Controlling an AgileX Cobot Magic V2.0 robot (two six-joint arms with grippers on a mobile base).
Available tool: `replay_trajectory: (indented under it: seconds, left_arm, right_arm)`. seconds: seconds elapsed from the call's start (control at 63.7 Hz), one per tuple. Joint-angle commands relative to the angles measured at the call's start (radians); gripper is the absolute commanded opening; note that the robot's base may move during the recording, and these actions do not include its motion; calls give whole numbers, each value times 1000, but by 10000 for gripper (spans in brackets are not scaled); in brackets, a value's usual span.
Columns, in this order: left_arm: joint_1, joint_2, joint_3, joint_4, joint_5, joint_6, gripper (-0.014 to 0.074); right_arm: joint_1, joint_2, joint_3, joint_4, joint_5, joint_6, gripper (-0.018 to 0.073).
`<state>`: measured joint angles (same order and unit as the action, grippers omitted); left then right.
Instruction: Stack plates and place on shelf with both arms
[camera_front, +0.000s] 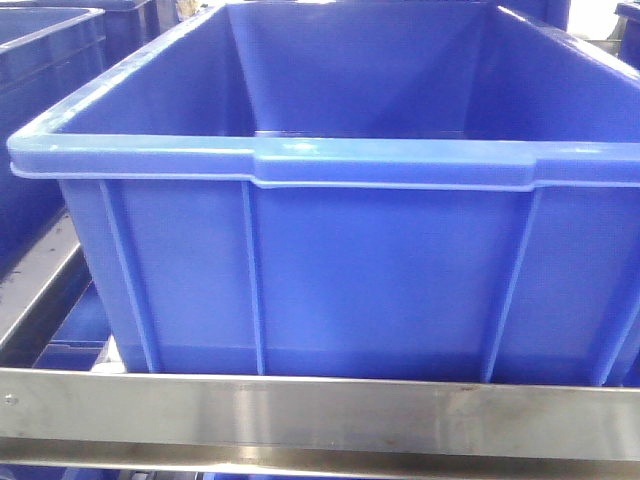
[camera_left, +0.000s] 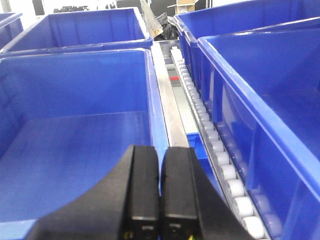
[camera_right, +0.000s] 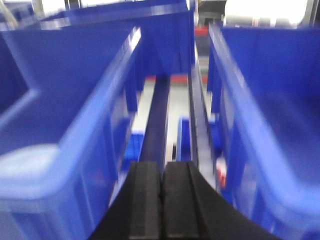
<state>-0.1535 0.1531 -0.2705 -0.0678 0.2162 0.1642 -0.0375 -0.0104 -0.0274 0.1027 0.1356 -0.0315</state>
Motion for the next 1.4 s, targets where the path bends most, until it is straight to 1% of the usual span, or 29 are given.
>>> replay_trajectory:
  seconds: [0.0, 0.126, 0.173, 1.161, 1.224, 1.381]
  left_arm:
    - [4, 7, -30, -4, -79, -10, 80]
    - [4, 7, -30, -4, -79, -10, 80]
    - [4, 7, -30, -4, -79, -10, 80]
    - [6, 0, -17, 3, -83, -10, 80]
    - [15, -7, 2, 40, -115, -10, 80]
    - [19, -55, 97, 42, -196, -12, 80]
  right_arm:
    - [-7, -17, 0, -12, -101, 8, 49]
    - [-7, -19, 61, -12, -159, 20, 49]
    - [-7, -19, 57, -19, -128, 32, 49]
    - [-7, -19, 57, -22, -129, 32, 49]
    - [-7, -19, 57, -22, -129, 32, 49]
    - [-7, -19, 57, -22, -128, 32, 49]
